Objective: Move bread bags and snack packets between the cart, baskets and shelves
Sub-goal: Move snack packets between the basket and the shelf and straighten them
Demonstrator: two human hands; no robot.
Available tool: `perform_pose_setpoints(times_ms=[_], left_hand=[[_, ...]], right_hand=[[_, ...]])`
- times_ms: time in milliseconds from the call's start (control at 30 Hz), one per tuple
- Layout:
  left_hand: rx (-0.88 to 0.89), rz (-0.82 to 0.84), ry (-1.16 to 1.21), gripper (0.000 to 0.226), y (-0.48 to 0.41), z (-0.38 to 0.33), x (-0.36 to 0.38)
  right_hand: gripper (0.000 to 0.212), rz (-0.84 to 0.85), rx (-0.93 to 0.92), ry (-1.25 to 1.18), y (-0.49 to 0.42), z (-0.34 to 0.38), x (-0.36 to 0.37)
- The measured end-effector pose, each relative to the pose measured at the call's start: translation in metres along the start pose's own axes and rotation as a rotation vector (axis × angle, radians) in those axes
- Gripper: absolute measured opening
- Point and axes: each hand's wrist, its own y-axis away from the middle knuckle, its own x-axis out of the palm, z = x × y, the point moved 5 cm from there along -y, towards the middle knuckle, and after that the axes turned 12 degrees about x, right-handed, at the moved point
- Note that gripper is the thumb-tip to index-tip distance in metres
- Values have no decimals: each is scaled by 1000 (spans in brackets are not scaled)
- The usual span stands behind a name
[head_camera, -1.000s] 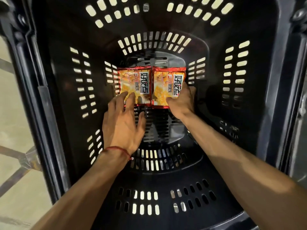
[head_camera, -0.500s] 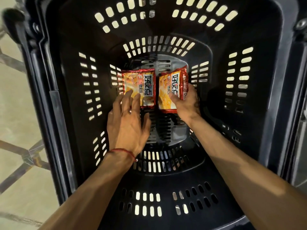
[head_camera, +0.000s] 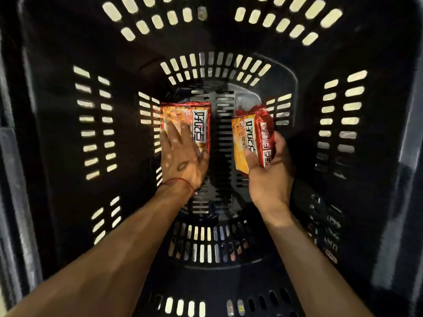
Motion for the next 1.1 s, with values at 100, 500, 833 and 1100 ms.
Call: perform_pose_setpoints(times_ms=[100, 500, 833, 1100], left_hand=[[87, -36, 28, 83, 4, 1, 7], [-199, -244, 539, 82, -17, 15, 17], [-339, -290, 595, 46, 13, 14, 15], [-309, -182, 533, 46, 94, -21, -37]], right_hand=[[62, -10, 56, -3, -2, -2, -4], [64, 2, 121, -6, -6, -14, 3], [67, 2, 136, 64, 26, -19, -15], [70, 94, 124, 149, 99, -1, -71]])
